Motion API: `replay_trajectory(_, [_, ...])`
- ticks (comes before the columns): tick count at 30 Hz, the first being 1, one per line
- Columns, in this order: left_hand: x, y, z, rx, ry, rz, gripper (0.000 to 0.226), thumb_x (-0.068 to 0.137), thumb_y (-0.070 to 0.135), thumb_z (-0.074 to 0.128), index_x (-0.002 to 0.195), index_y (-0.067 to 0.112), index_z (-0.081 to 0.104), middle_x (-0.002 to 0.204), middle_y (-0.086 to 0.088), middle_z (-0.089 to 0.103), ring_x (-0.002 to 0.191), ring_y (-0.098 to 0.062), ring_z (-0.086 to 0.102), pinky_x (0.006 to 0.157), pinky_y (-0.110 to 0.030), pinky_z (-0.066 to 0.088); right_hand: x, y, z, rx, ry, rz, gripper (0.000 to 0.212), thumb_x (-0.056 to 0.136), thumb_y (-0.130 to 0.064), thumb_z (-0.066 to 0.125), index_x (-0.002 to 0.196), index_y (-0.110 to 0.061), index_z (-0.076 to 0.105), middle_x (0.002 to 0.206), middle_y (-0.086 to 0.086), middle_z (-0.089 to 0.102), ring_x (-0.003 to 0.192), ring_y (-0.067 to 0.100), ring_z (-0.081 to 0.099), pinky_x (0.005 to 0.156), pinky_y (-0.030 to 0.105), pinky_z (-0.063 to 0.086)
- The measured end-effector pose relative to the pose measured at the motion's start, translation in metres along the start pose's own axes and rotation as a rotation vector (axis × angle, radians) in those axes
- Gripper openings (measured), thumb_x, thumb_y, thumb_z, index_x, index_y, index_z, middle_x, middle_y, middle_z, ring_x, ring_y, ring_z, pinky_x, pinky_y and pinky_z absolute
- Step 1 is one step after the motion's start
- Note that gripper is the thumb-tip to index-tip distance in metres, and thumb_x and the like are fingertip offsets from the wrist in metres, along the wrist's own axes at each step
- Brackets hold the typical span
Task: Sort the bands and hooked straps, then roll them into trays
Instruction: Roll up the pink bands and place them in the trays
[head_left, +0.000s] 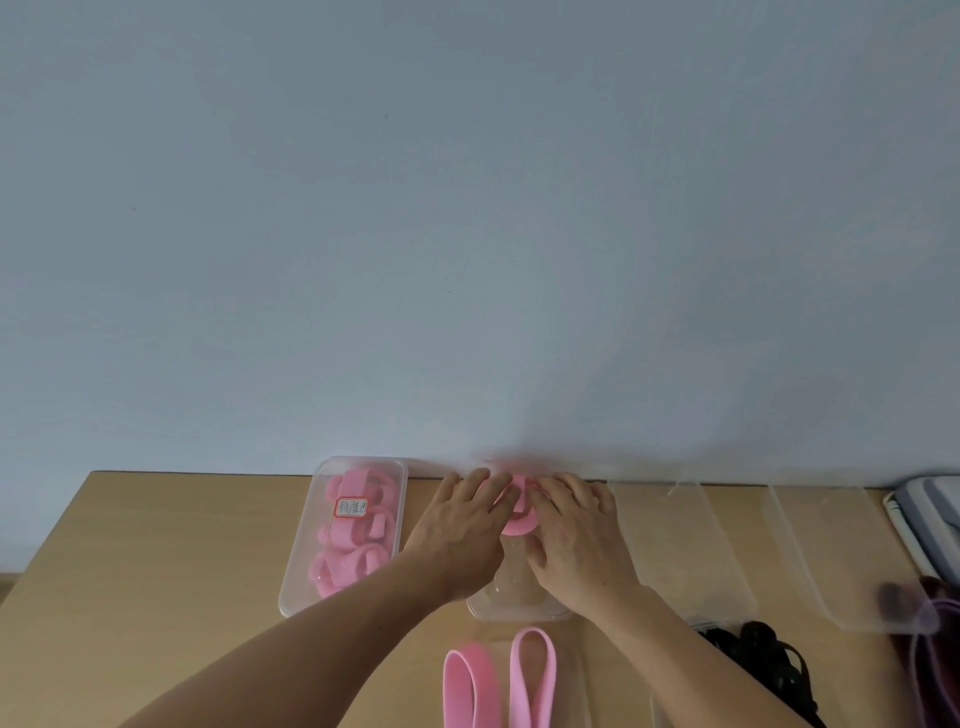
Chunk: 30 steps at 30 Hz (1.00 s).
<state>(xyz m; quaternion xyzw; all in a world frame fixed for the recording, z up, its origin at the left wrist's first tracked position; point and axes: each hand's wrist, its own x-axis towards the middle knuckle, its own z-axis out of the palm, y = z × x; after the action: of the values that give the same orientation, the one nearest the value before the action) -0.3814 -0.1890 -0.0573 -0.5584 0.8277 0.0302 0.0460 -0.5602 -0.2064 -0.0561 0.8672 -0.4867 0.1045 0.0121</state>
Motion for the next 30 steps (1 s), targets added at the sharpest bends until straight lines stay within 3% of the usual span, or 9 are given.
replay_trajectory(11, [-0.012,-0.002,-0.013,-0.056,-0.016,-0.048,0.062,0.094,0.023,0.035,0.154,0.018,0.022,0.162,-0.002,0.02,0.146,-0.026,0.016,0.118,-0.043,0.017,-0.004,-0.01,-0.025,0.027,0.011,0.037,0.048,0.065,-0.028,0.079,0.111,-0.015,0.071,0.111,-0.003,0.068,0.105,0.023,0.064,0.084,0.041,0.052])
replay_trajectory(15, [-0.03,-0.001,-0.033,-0.175,0.083,-0.057,0.057,0.093,0.021,0.04,0.15,0.02,0.033,0.157,0.001,0.032,0.142,-0.021,0.028,0.113,-0.035,0.025,-0.016,-0.027,-0.05,0.116,0.089,0.026,0.038,0.066,-0.017,0.081,0.103,-0.013,0.072,0.107,0.001,0.069,0.101,0.025,0.066,0.08,0.04,0.055])
replay_trajectory(18, [-0.051,0.004,-0.051,-0.35,0.131,-0.059,0.044,0.094,0.018,0.043,0.136,0.022,0.054,0.136,0.0,0.056,0.122,-0.021,0.05,0.099,-0.035,0.042,-0.036,-0.043,-0.065,0.2,0.105,0.034,0.024,0.075,-0.01,0.076,0.099,-0.012,0.073,0.1,0.001,0.069,0.094,0.025,0.065,0.075,0.037,0.055])
replay_trajectory(21, [-0.077,0.014,-0.055,-0.46,0.076,-0.052,0.035,0.095,0.02,0.042,0.121,0.018,0.066,0.119,-0.002,0.067,0.103,-0.022,0.062,0.083,-0.035,0.051,-0.066,-0.06,-0.07,0.262,-0.01,0.15,0.015,0.091,-0.02,0.063,0.102,-0.013,0.07,0.101,-0.003,0.066,0.098,0.019,0.06,0.079,0.028,0.049])
replay_trajectory(24, [-0.102,0.022,-0.042,-0.519,-0.016,-0.038,0.036,0.095,0.021,0.041,0.122,0.019,0.065,0.124,0.0,0.066,0.108,-0.02,0.062,0.086,-0.03,0.05,-0.096,-0.077,-0.064,0.291,-0.161,0.224,0.018,0.096,-0.03,0.054,0.107,-0.02,0.064,0.102,-0.009,0.059,0.096,0.01,0.054,0.078,0.02,0.042])
replay_trajectory(27, [-0.124,0.025,-0.029,-0.549,-0.114,-0.048,0.039,0.095,0.019,0.042,0.129,0.02,0.061,0.13,0.002,0.063,0.114,-0.019,0.06,0.093,-0.031,0.049,-0.12,-0.096,-0.059,0.332,-0.291,0.255,0.016,0.093,-0.031,0.054,0.104,-0.02,0.06,0.093,-0.013,0.056,0.084,0.01,0.053,0.074,0.022,0.045])
replay_trajectory(30, [-0.142,0.028,-0.022,-0.568,-0.181,-0.061,0.042,0.095,0.019,0.044,0.135,0.023,0.055,0.132,0.002,0.061,0.113,-0.018,0.06,0.093,-0.032,0.049,-0.142,-0.109,-0.051,0.339,-0.394,0.328,0.021,0.089,-0.036,0.057,0.101,-0.019,0.06,0.093,-0.006,0.065,0.082,0.014,0.062,0.075,0.033,0.053])
